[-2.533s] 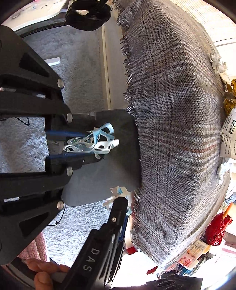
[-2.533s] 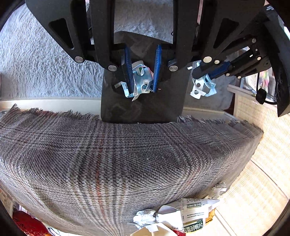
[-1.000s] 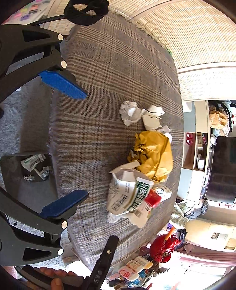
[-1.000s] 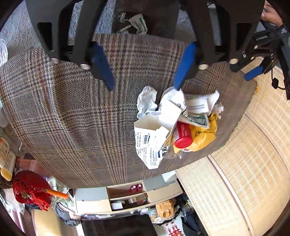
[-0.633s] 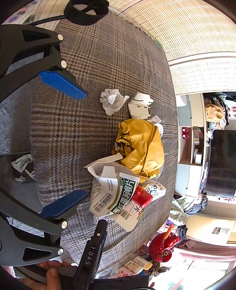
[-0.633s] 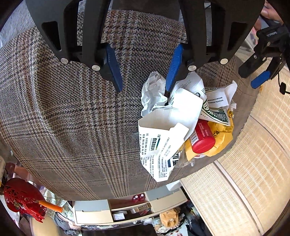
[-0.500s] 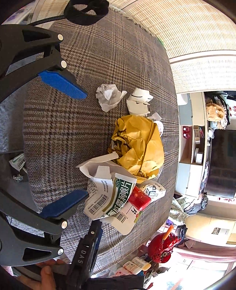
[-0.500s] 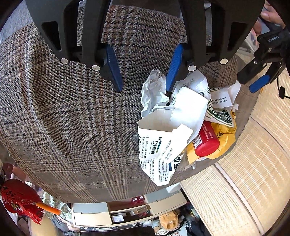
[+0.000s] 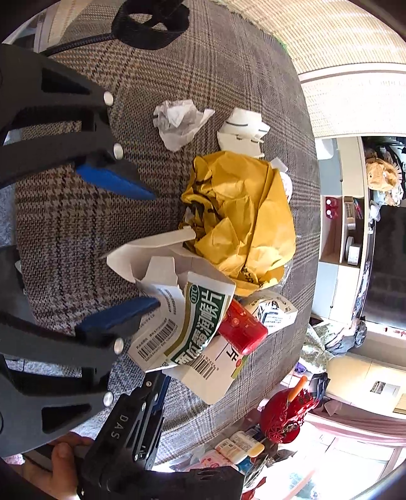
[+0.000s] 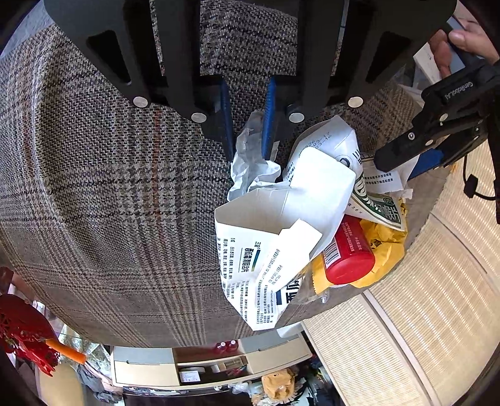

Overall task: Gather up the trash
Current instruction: 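Grasp the white paper box with the left gripper while the right grasps a white tissue, then carry both items down to the black bin and open both grippers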

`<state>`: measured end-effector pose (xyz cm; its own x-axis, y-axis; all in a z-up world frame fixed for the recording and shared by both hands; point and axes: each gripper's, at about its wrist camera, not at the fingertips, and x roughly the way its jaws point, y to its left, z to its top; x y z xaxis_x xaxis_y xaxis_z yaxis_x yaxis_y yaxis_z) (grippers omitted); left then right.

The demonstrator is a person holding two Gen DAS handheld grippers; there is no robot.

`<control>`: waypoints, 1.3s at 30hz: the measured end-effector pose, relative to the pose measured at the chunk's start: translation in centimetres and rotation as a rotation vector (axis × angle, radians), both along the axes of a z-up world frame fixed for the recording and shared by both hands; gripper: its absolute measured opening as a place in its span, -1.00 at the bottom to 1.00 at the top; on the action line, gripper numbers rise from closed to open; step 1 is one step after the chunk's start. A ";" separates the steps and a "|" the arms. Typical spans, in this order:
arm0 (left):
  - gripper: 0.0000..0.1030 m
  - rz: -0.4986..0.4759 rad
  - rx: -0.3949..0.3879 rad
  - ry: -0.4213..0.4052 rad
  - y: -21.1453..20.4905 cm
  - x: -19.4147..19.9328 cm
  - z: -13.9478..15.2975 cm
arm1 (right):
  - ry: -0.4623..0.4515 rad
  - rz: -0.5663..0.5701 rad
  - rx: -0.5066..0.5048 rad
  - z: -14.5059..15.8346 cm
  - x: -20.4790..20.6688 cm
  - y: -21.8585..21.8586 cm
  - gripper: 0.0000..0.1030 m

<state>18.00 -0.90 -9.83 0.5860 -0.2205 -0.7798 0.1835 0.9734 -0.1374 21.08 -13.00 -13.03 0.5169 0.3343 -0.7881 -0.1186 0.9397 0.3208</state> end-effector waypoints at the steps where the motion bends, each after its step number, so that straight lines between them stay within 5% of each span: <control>1: -0.09 -0.010 -0.008 0.009 -0.1 0.1 -0.1 | -0.002 -0.004 0.003 0.0 -0.1 0.1 -0.72; 3: -0.28 -0.021 -0.010 0.015 -0.5 0.0 -0.3 | -0.008 -0.014 0.007 0.1 -0.2 0.0 -0.79; 13: -0.50 -0.045 0.030 -0.011 -0.9 -2.1 0.0 | -0.031 -0.019 -0.021 1.2 -2.2 -2.0 -0.83; 39: -0.54 -0.021 0.015 -0.023 -1.9 -13.2 0.6 | -0.056 -0.041 0.056 2.4 -11.8 -5.0 -0.83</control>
<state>4.79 -2.84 -9.19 0.5991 -0.2215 -0.7694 0.2070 0.9711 -0.1184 9.30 -18.01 -10.61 0.5735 0.3549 -0.7384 -0.0998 0.9249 0.3670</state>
